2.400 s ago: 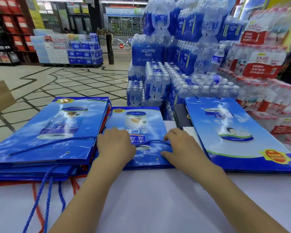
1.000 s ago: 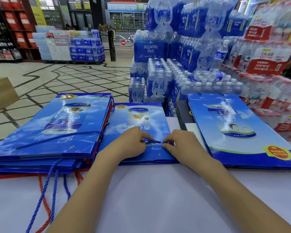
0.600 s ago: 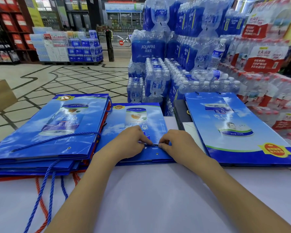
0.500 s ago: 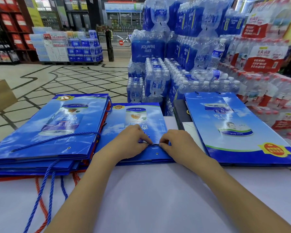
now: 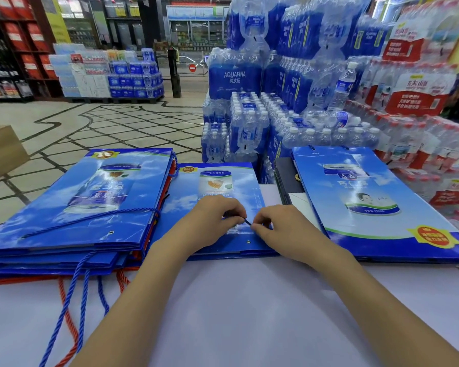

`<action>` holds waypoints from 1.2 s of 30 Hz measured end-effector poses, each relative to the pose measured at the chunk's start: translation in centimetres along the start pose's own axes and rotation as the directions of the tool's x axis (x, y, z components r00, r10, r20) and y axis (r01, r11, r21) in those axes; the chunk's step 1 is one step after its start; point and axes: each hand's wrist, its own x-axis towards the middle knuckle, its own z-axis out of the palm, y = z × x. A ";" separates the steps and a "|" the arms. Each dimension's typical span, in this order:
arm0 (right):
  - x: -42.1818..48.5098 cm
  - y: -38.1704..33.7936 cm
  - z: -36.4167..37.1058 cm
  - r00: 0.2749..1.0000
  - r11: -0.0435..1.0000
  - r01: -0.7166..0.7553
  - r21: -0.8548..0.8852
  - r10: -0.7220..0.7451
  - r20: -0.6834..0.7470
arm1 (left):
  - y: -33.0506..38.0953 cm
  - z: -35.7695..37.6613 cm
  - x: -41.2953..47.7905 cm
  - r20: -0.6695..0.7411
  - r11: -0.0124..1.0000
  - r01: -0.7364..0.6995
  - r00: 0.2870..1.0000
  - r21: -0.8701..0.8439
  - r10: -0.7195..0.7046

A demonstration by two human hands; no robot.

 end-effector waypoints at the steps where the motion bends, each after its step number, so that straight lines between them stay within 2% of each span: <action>1: -0.2 -0.1 -0.4 0.999 1.000 0.000 -0.003 0.001 0.051 | 0.0 -0.1 0.0 0.004 1.000 -0.024 1.000 0.008 0.024; 5: -0.9 0.1 -2.0 0.967 1.000 -0.013 -0.027 0.020 0.252 | -0.1 -0.1 -0.2 0.062 0.996 -0.091 0.994 0.011 0.090; 7: -0.9 0.4 -2.3 0.956 0.998 0.006 -0.055 0.011 0.294 | -0.2 0.0 -0.1 0.070 0.995 -0.103 0.992 0.005 0.102; 13: -0.6 0.9 -2.4 0.958 0.999 -0.005 -0.046 0.018 0.287 | -0.2 0.1 -0.1 0.118 0.993 -0.117 0.987 0.027 0.113; 29: -1.0 0.5 -2.9 0.958 0.999 -0.044 0.002 0.042 0.283 | -0.2 -0.4 -0.4 0.143 0.986 -0.132 0.983 0.105 0.116; 34: -1.1 0.5 -3.2 0.978 0.998 -0.063 0.028 0.056 0.200 | 0.2 0.1 -0.3 0.069 0.988 -0.151 0.986 -0.019 0.152; 36: -1.2 0.4 -3.1 0.985 0.998 -0.045 0.033 0.039 0.170 | 0.4 0.4 -0.3 0.077 0.991 -0.123 0.989 -0.044 0.126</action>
